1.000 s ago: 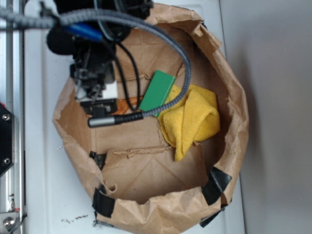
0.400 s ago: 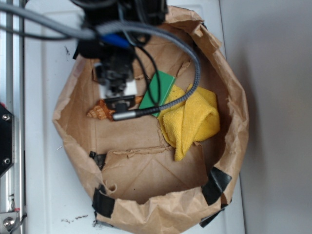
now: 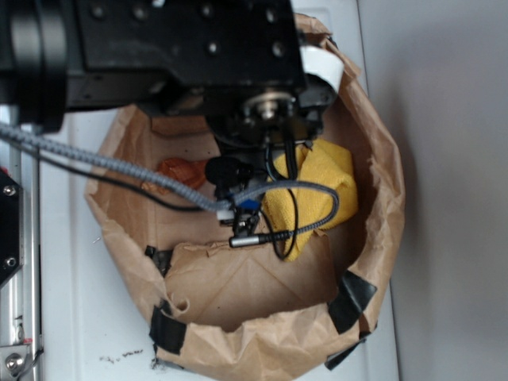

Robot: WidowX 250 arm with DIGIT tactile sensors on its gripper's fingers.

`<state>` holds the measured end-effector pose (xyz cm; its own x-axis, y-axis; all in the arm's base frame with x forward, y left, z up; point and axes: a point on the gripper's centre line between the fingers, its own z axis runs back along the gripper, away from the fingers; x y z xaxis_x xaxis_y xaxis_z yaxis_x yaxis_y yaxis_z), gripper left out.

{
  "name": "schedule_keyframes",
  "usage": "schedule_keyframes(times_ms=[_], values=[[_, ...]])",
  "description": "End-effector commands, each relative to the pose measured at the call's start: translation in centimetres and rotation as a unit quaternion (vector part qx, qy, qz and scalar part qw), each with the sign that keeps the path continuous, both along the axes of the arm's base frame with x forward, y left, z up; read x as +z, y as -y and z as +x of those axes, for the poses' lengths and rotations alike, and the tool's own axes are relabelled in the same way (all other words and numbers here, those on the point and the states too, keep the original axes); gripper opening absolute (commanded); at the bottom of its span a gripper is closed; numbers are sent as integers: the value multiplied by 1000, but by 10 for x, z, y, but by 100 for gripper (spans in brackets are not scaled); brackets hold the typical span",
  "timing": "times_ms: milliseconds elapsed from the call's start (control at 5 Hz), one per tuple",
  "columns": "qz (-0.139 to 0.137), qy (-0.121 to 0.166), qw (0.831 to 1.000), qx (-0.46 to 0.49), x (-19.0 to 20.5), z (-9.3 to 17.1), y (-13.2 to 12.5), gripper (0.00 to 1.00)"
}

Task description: Grab the shell.

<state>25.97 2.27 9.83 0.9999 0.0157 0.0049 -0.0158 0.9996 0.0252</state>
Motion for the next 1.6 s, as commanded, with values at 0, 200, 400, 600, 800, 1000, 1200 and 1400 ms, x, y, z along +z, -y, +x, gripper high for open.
schedule_keyframes(times_ms=[0,200,400,600,800,1000,1200,1400], values=[[11,6,1000,-14,-14,-30,-2,100],[-6,27,1000,3,-18,-46,-16,100],[-19,39,999,7,-30,-52,-27,100],[-5,49,999,1,-46,-57,-24,100],[17,44,999,-13,-57,-59,-11,100],[18,37,999,-13,-62,-54,-6,100],[-4,41,999,11,-71,-47,2,100],[-18,32,999,11,-74,-43,8,100]])
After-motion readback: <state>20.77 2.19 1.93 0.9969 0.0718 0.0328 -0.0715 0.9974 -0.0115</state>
